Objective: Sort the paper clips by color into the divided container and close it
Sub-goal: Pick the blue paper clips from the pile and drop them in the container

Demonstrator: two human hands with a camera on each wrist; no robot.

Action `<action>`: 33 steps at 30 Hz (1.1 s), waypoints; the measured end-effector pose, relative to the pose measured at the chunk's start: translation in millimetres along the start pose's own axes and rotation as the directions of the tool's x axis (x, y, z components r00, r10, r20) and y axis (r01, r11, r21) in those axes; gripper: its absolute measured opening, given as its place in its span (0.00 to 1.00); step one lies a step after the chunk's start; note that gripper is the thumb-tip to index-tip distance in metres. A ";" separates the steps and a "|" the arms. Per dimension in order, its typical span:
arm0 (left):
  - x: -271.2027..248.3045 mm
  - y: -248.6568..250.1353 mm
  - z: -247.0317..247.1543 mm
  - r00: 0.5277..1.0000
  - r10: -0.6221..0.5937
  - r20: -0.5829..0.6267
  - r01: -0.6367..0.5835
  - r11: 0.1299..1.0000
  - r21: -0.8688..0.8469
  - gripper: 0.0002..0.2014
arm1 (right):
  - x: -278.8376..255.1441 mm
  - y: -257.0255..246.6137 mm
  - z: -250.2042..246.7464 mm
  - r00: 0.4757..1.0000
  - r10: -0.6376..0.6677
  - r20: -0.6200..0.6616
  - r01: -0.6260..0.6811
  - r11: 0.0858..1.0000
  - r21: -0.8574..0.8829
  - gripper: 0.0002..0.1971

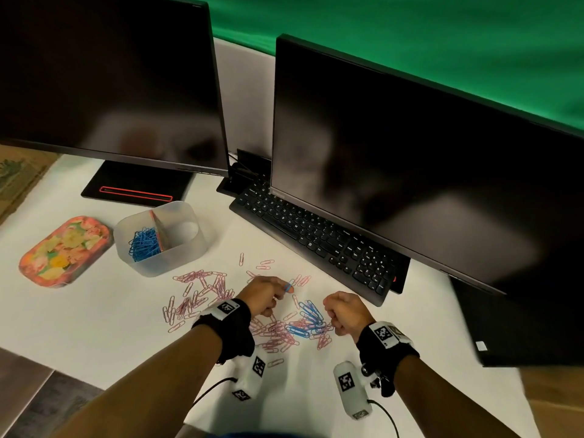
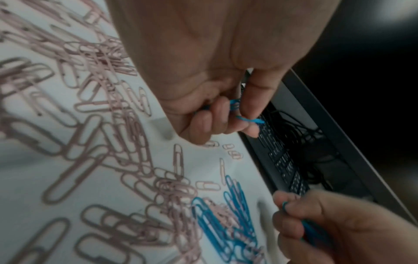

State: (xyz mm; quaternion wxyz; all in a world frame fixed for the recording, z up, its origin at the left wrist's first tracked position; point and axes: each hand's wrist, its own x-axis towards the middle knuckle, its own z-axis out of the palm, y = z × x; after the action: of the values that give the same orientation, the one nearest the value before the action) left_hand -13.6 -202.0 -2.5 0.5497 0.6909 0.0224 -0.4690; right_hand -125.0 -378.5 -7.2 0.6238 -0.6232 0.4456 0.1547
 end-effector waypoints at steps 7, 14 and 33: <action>-9.4 7.3 4.5 0.996 -0.065 0.064 0.080 0.960 -0.269 0.06 | -12.0 -2.9 2.2 0.996 -0.035 0.085 0.017 0.980 0.198 0.08; -3.7 5.3 20.0 0.994 0.100 -0.044 -0.079 0.937 0.341 0.15 | -12.2 1.5 1.4 0.997 -0.075 0.030 0.075 0.997 0.006 0.13; 2.9 -7.9 33.6 0.953 0.283 0.112 -0.196 0.291 0.936 0.06 | -10.2 13.2 11.4 0.886 -0.450 0.111 0.321 0.423 -0.847 0.09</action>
State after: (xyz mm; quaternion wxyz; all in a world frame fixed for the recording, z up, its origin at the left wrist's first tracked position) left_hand -37.3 -226.5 -8.8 0.1120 0.8923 -0.3349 -0.2814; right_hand -136.5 -362.0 -10.0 0.2281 -0.9394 0.1981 0.1620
